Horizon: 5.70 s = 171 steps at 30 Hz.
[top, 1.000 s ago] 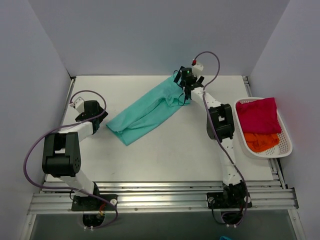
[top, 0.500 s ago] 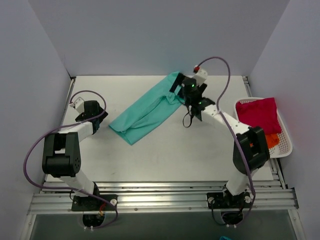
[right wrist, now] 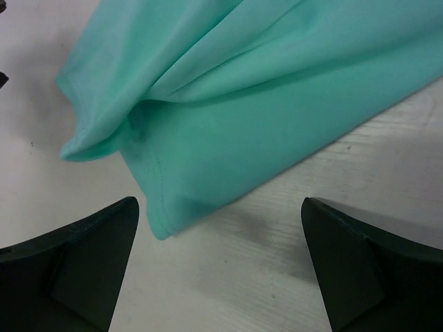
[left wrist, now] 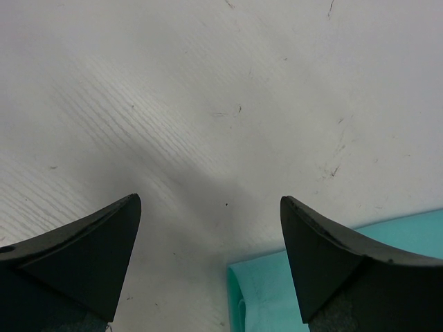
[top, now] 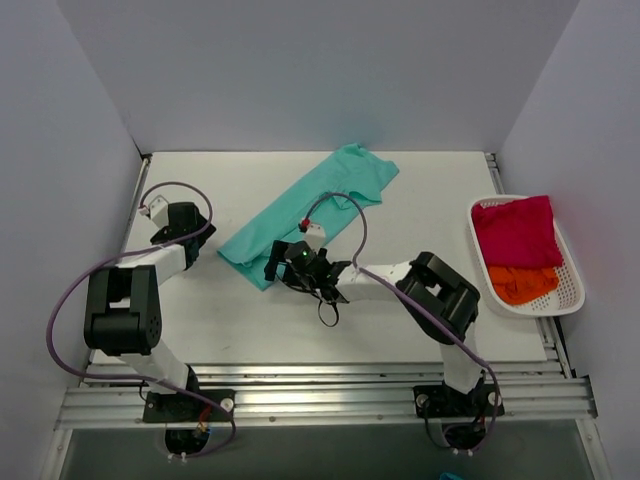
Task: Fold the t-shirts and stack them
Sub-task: Rotate the tshirt 90 degrees, then grab the bottom of the folded rectangular tshirt with both arms
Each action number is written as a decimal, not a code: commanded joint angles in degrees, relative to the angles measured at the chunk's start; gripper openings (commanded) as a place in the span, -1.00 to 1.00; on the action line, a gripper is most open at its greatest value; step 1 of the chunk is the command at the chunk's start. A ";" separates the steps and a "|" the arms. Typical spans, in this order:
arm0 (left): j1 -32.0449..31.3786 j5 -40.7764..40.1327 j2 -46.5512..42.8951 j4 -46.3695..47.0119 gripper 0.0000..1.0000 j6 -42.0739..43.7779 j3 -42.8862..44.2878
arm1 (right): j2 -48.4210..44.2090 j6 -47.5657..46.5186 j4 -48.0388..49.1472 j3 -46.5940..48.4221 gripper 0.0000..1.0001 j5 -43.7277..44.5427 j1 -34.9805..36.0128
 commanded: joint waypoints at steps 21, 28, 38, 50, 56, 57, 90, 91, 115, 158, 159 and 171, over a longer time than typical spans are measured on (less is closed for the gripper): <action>2.38 0.91 -2.82 3.66 0.81 -0.57 -0.97 | 14.65 1.28 1.98 9.47 -1.00 -4.59 -1.57; 2.47 1.00 -2.74 3.66 0.81 -0.39 -0.88 | -2.99 2.33 -0.91 -8.88 -1.00 3.83 -2.10; -4.27 -4.44 -8.88 -1.95 0.78 1.36 -0.71 | -42.36 16.12 -33.75 -26.39 1.00 26.69 -1.58; -24.59 -6.74 -19.17 -14.53 0.79 -1.79 -2.28 | -43.13 8.84 -25.48 -25.95 0.99 27.50 -0.61; -33.64 -7.97 -22.77 -17.17 0.79 -4.52 -6.41 | -32.66 8.75 -13.14 -27.45 0.72 19.33 1.49; -34.79 -7.88 -24.25 -17.00 0.79 -4.87 -8.34 | -32.12 9.01 -12.44 -28.15 0.67 19.06 2.54; -40.86 1.78 -12.67 5.76 0.79 -6.63 -17.76 | -19.37 11.65 -8.83 -27.89 -1.00 20.90 3.34; -40.86 2.48 -12.32 6.29 0.79 -6.54 -17.93 | -19.46 11.65 -9.09 -27.98 -1.00 21.07 3.17; -41.74 11.29 -7.74 15.19 -0.95 -6.98 -21.10 | -25.51 14.72 -14.80 -32.19 -1.00 23.62 2.38; -54.75 -0.06 -10.56 4.98 -0.95 -14.45 -20.75 | -41.96 33.71 -32.47 -37.64 -0.45 28.98 17.93; -54.75 -0.06 -10.30 5.06 -0.95 -14.28 -20.75 | -41.87 35.10 -33.86 -37.56 -0.41 29.16 18.37; -54.75 0.47 -7.92 6.38 -0.95 -13.84 -20.05 | -46.00 48.91 -48.82 -37.38 0.25 33.47 25.84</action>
